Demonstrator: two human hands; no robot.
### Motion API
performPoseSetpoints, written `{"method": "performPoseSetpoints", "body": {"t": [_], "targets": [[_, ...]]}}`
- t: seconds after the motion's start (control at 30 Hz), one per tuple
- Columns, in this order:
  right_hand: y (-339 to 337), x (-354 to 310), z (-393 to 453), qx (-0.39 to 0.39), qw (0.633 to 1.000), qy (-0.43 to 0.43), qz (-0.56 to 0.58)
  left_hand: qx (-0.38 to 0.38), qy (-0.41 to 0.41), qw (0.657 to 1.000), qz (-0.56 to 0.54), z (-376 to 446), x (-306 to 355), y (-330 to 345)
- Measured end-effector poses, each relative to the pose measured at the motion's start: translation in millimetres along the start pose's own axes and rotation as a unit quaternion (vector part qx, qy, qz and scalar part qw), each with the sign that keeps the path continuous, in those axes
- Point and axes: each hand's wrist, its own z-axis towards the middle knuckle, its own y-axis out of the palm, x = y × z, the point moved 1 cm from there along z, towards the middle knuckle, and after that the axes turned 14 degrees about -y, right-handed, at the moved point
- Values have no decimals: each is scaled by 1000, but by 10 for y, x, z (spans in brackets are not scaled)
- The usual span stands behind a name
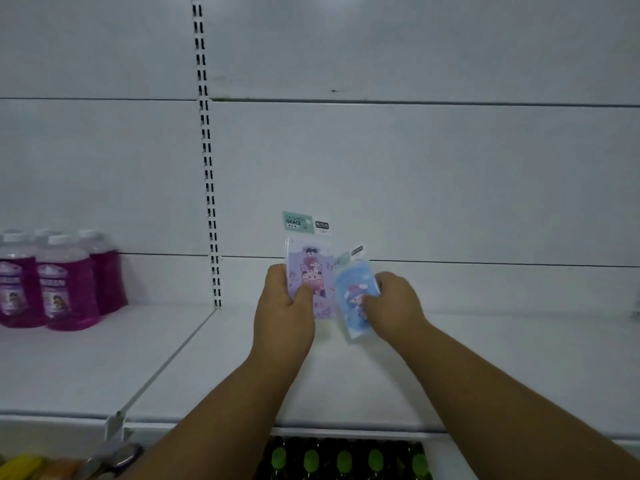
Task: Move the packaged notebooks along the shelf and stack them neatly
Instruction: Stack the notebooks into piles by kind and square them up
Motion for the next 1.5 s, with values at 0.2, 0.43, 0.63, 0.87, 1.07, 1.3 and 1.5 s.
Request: {"method": "performPoseSetpoints", "body": {"t": [0.2,0.43,0.63,0.87,1.07,1.3,1.5], "targets": [[-1373,597,-387,163,986,11,32,-79,-83,993,-3,-421,123,1088],[-3417,1682,-1285,239,970,44,-26,-228,-70,971,-36,-1742,780,3079],[-5039,2545,-2078,286,950,93,-85,-349,-39,936,-28,-2838,1480,4696],[-6112,3665,-2389,289,938,135,-137,-438,-35,898,-9,-3499,1720,6325],[-6798,4591,-2196,302,927,151,-164,-490,-109,865,-6,-3551,1876,7598],[-7242,5613,-1861,312,930,148,-122,-400,-81,908,90,-3413,1932,8555],[-7226,6417,-1469,224,967,117,25,-320,-138,925,150,-3378,1833,8945]]}}
